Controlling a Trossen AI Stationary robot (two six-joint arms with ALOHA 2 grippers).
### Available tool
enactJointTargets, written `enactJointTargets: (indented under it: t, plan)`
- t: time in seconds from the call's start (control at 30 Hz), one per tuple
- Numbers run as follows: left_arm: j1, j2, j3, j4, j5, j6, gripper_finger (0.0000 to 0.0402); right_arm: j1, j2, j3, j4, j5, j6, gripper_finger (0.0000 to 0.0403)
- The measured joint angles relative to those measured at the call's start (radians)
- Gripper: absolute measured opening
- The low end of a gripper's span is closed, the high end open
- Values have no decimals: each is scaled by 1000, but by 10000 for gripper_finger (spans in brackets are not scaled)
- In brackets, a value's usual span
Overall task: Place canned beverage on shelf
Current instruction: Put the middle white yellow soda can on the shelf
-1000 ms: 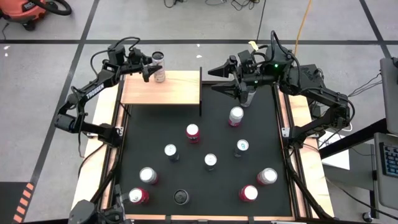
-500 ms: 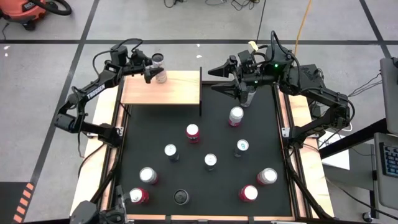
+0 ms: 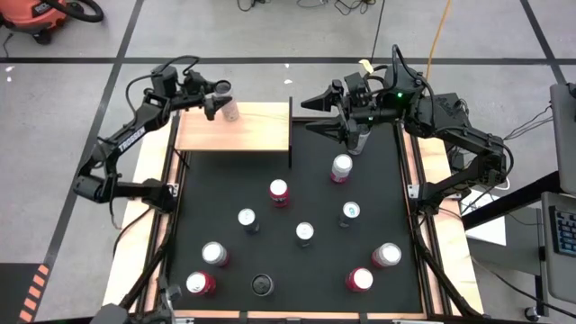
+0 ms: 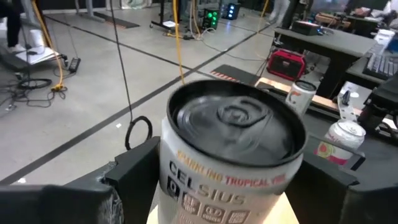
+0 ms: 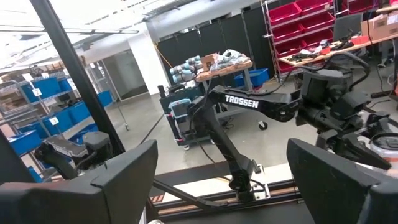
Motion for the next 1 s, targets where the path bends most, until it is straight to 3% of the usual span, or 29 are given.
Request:
enactJointTargets:
  t: [0.47, 0.83, 1.0]
  plan:
    - [-13, -157, 1, -27, -95, -54, 306, 0, 6, 1, 2, 27, -14, 338]
    - [-121, -253, 60, -177, -344, -80, 306, 0, 12, 1, 2, 133, -47, 338]
    - [-214, -287, 109, -322, -525, -87, 306, 0, 12, 1, 2, 194, -53, 338]
